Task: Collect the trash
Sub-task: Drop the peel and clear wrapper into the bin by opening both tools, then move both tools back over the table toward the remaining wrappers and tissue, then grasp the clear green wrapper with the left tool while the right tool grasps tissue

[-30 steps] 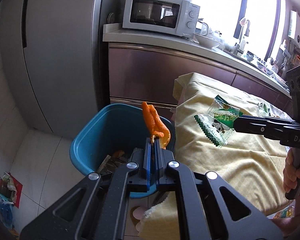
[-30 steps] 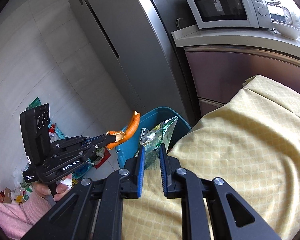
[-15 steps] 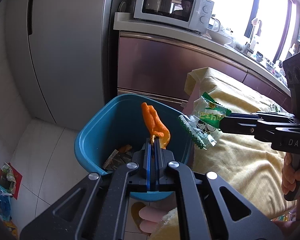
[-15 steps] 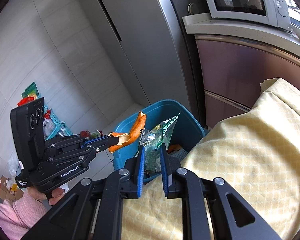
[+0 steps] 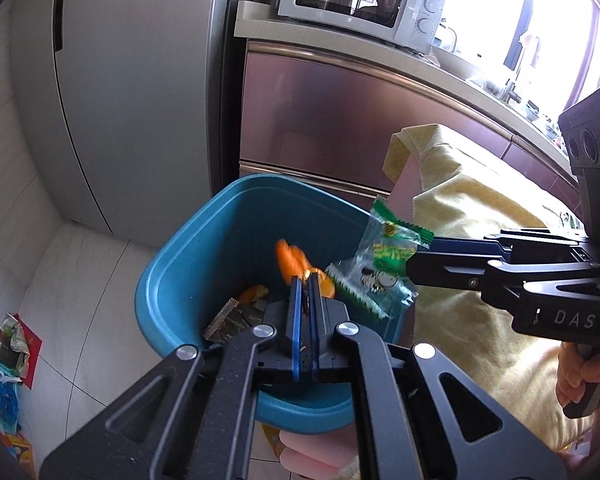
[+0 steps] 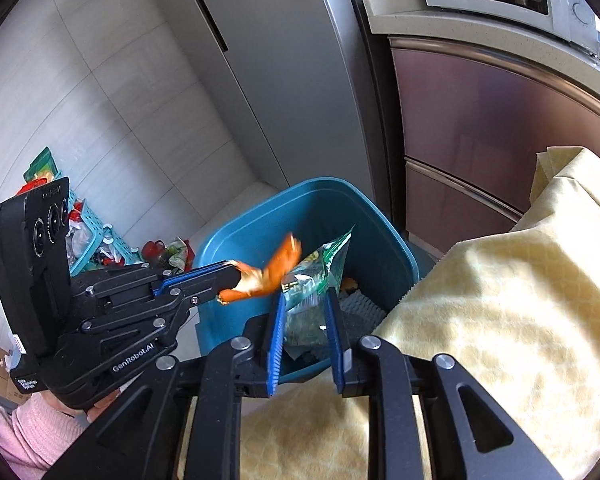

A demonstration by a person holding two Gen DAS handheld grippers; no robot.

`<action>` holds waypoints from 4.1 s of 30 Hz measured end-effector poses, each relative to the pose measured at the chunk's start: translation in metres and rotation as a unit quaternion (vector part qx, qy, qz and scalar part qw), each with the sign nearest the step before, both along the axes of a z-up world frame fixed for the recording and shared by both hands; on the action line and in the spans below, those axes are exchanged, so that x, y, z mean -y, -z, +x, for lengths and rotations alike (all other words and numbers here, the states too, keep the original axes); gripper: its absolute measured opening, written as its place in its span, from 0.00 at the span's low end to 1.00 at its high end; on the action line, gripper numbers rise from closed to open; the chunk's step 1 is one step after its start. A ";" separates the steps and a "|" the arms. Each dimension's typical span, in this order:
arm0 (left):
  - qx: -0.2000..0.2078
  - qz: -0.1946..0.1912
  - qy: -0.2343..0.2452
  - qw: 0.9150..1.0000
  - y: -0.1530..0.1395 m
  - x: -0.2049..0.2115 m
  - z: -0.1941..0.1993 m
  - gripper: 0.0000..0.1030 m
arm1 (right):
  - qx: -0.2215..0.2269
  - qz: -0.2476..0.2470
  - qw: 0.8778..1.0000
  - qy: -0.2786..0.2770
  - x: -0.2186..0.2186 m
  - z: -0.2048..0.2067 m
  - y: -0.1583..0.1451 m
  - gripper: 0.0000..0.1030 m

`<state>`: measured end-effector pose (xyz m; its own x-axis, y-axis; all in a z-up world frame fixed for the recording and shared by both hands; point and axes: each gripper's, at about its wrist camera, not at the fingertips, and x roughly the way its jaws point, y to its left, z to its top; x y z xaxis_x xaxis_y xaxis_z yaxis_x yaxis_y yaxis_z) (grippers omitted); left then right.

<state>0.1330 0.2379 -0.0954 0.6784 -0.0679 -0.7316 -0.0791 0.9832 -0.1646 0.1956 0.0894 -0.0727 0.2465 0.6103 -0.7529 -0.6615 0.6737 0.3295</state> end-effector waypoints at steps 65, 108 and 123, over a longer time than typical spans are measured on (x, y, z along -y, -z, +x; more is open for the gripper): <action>0.089 0.032 0.351 0.932 -0.052 0.366 0.002 0.38 | 0.123 0.049 0.893 0.429 0.441 -0.127 -0.047 0.38; 0.105 0.118 0.450 0.879 -0.034 0.504 0.031 0.01 | 0.058 0.121 0.884 0.448 0.492 -0.141 0.000 0.05; 0.119 0.118 0.466 0.869 -0.043 0.494 0.017 0.20 | 0.080 0.139 0.881 0.445 0.494 -0.160 -0.011 0.05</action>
<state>0.1501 -0.2558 -0.0527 0.5435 -0.5358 -0.6462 0.7779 0.6107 0.1479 0.0354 -0.4049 -0.0618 0.8101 0.2778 -0.5163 0.0344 0.8567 0.5147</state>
